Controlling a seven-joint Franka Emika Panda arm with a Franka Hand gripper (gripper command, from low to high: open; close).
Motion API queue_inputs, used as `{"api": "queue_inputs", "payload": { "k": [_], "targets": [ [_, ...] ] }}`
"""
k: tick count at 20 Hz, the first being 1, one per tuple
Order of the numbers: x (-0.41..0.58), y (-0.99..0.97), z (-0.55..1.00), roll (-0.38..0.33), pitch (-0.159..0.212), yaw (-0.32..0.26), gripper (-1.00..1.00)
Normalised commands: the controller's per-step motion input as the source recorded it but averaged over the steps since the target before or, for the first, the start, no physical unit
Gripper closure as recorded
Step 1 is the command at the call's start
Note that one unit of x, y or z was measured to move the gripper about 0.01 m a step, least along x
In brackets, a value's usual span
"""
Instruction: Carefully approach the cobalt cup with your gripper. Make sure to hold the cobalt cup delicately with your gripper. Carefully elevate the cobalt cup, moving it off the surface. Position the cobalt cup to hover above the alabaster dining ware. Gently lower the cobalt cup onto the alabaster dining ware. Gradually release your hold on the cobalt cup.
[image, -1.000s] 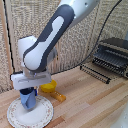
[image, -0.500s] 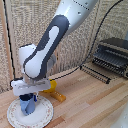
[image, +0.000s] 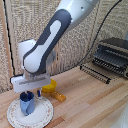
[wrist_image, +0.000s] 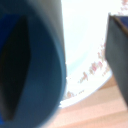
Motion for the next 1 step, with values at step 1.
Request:
{"api": "queue_inputs", "payload": {
  "k": [1],
  "targets": [
    [0.243, 0.00, 0.51, 0.000, 0.000, 0.164, -1.00]
  ]
}}
